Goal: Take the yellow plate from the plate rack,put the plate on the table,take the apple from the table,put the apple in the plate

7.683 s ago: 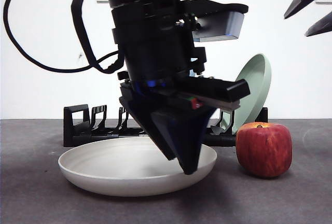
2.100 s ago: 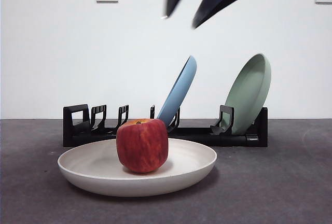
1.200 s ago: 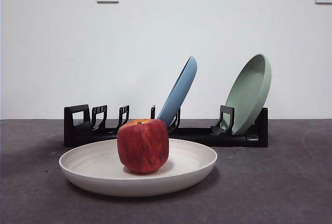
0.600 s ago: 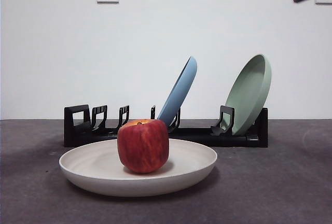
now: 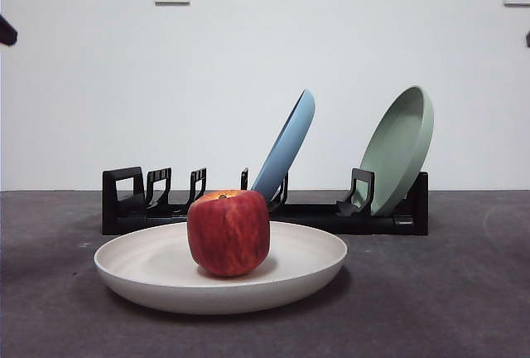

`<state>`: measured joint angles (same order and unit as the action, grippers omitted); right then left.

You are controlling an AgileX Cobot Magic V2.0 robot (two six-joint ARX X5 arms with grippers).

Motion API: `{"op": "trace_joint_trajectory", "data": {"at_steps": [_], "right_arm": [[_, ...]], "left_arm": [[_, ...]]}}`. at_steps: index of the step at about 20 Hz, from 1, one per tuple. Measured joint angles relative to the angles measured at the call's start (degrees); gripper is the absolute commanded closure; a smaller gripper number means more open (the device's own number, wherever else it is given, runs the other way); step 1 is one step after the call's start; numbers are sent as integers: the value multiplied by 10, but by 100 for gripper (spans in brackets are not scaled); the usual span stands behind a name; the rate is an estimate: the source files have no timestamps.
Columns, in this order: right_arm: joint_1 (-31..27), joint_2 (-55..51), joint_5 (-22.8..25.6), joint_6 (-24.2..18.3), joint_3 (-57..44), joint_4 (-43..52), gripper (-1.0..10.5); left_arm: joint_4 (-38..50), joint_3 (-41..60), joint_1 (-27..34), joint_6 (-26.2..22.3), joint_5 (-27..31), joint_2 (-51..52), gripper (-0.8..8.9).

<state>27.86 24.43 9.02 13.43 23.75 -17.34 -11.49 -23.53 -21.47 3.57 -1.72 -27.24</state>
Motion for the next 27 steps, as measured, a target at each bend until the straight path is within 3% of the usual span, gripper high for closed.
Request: {"op": "trace_joint_trajectory", "data": {"at_steps": [5,8,15,17,23,27], "right_arm": [[0,10,2,97,0,7,946],[0,10,2,123,0,6,946],[0,11,2,130,0,6,946],[0,11,2,130,0,6,946],[0,11,2,130,0,6,946],[0,11,2,130,0,6,946]], "left_arm": [[-52,0,0,23,0,0,815],[-69,0,0,25,0,0,815],[-70,0,0,24,0,0,815],[-79,0,10,0,7,23,815],[-73,3,115,-65,0,144,815],[-56,61,174,-76,0,197,815]]}}
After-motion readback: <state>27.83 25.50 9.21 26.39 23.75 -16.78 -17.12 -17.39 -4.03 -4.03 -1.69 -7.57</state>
